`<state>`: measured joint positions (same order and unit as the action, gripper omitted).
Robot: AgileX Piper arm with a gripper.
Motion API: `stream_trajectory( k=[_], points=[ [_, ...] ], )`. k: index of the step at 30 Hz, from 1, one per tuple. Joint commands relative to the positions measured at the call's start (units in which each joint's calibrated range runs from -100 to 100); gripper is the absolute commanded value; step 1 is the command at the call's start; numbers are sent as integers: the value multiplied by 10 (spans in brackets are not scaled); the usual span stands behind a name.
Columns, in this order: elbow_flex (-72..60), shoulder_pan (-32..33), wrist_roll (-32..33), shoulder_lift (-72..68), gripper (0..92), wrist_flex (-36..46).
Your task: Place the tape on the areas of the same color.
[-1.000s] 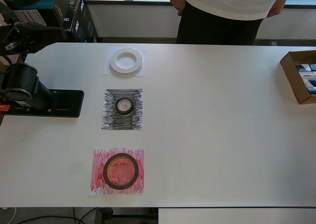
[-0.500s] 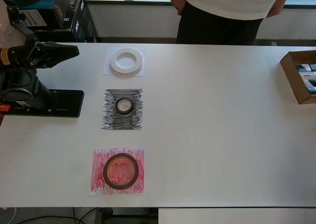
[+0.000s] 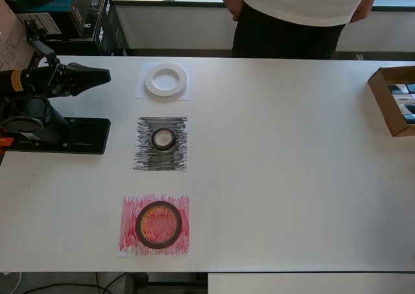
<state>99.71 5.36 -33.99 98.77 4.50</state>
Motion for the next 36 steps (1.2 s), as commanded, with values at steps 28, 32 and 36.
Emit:
stream_trajectory(
  k=[28, 32, 36],
  points=[
    [-3, -1, 5, 6, 2, 151],
    [-3, -1, 5, 6, 2, 151],
    [-3, -1, 5, 6, 2, 151]
  ],
)
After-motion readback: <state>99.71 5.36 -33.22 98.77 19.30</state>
